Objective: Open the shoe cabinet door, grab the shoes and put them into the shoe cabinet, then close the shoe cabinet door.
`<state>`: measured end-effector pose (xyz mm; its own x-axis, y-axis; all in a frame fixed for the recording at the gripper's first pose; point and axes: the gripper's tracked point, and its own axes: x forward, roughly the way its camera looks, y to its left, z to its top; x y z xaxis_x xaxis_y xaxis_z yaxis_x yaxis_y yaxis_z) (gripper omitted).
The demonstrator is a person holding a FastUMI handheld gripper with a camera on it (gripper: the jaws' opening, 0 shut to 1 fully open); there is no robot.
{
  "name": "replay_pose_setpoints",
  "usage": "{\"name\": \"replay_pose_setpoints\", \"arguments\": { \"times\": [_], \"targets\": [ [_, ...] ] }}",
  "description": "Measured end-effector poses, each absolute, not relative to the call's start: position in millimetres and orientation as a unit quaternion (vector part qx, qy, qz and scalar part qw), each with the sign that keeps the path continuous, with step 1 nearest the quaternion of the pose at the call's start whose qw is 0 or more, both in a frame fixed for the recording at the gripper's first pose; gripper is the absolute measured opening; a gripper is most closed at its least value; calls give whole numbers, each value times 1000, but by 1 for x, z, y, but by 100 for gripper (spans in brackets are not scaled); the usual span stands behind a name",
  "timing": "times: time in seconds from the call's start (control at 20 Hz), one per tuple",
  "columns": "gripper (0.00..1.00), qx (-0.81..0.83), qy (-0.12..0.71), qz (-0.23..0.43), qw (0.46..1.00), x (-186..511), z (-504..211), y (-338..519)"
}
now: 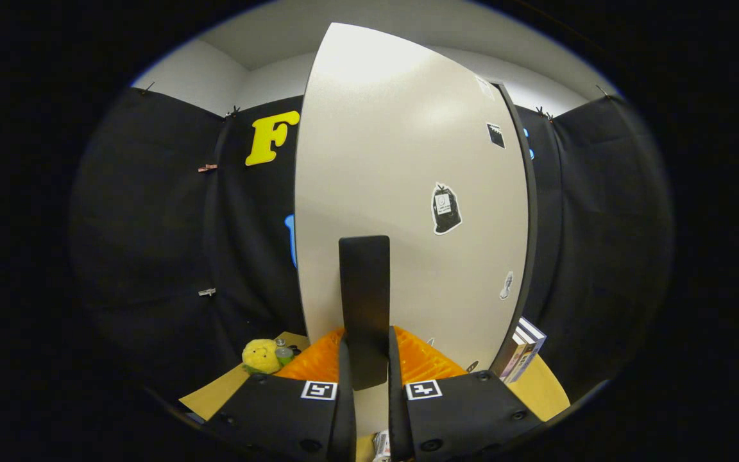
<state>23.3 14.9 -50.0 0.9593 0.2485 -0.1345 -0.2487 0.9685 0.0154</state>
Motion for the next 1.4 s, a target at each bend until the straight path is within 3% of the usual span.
{"name": "replay_pose_setpoints", "arguments": {
  "times": [0.55,1.4],
  "targets": [
    [23,-6,75,108,991,-12,-43,-58],
    [22,0,-3,-20,1000,-109,29,-197]
  ]
}}
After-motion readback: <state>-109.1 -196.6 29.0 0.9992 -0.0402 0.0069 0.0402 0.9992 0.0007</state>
